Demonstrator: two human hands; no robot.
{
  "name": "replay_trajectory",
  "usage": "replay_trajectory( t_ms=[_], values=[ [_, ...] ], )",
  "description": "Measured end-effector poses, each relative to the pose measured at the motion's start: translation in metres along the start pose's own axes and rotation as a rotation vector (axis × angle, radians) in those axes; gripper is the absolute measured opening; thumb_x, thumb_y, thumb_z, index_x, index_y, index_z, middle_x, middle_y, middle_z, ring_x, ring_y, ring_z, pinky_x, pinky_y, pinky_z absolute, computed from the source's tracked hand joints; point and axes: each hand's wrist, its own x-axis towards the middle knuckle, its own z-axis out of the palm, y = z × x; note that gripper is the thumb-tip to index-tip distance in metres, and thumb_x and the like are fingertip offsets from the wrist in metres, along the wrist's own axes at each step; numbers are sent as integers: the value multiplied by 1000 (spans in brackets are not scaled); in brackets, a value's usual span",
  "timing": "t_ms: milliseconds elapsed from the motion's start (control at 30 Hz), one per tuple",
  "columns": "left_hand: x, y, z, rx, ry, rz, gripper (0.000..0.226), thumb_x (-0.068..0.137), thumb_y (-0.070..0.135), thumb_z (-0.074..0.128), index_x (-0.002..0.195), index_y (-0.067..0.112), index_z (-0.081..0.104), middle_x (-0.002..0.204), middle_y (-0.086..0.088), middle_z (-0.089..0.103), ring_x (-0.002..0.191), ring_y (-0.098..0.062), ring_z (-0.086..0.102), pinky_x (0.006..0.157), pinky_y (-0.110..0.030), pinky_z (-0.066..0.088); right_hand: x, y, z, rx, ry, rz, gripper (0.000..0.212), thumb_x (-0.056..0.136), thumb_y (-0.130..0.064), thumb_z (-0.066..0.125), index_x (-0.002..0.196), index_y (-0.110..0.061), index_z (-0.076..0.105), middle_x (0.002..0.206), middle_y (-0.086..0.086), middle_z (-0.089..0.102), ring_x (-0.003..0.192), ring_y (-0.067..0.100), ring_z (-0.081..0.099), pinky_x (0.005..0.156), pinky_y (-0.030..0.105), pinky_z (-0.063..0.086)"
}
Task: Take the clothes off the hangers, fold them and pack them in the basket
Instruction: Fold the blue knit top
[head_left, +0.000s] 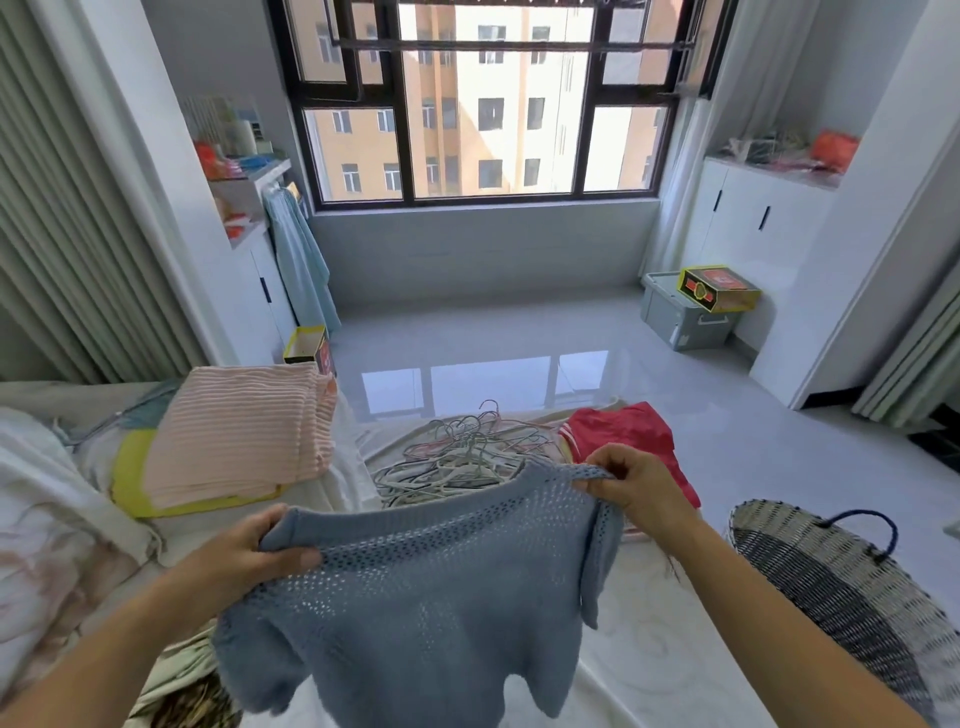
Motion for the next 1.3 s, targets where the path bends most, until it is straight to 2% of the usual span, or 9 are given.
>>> replay_trajectory(
  t_ms=[167,333,433,600,667,800,967,1133,1300],
  values=[
    [-2,19,0,-81,-33,-20,101,19,47,93,105,3,62,94,-21,69,77,-30,66,62,-33,54,2,-11,-6,18,9,-24,13,76,-9,74,81,-6,62,72,4,52,65,11,43,55,12,37],
    [-4,26,-10,-75,-34,-103,105,24,54,91,109,0,63,106,-25,66,91,-35,63,80,-42,49,5,-15,-9,-16,12,-46,19,76,-12,75,83,0,62,69,0,52,63,9,43,57,13,38],
    [-2,27,-16,-120,28,-94,99,20,45,94,103,0,66,99,-23,69,84,-32,67,75,-38,51,7,-20,-11,-27,-77,-45,19,75,-14,75,83,1,66,71,3,54,64,8,45,57,11,38],
    [5,36,-25,-287,247,89,20,77,-1,62,97,1,63,81,-11,72,68,-19,68,58,-25,57,8,-38,-20,158,-252,-13,12,81,-13,66,85,-1,66,67,-5,57,60,-1,54,60,9,44],
    [8,33,-31,-238,334,160,19,81,-9,56,92,4,65,77,-6,71,64,-14,66,56,-17,54,9,-41,-20,400,-311,40,16,78,-18,64,85,-4,63,70,-4,62,66,3,58,65,15,49],
    [8,3,-26,63,312,75,12,81,-4,64,85,6,69,77,-8,69,76,-23,60,63,-21,49,13,-41,-1,484,-257,88,9,86,-15,58,79,-9,59,71,-2,61,69,11,55,66,22,47],
    [4,19,-31,-116,410,114,14,91,7,54,90,11,67,78,1,70,80,-20,60,70,-30,47,20,-40,8,246,-140,24,19,94,-22,51,81,-13,61,81,2,58,82,17,52,82,34,43],
    [7,42,-29,-161,436,217,16,95,14,49,94,16,65,83,1,70,75,-13,64,63,-23,50,24,-59,2,170,-54,-86,20,94,-25,50,88,-9,61,80,-1,58,74,10,51,68,20,39],
    [11,46,-33,-203,352,236,15,92,12,51,93,13,66,78,4,73,70,-10,67,58,-18,52,29,-60,-7,155,-3,-102,19,94,-25,51,89,-10,62,84,0,60,78,12,52,70,25,40]
  ],
)
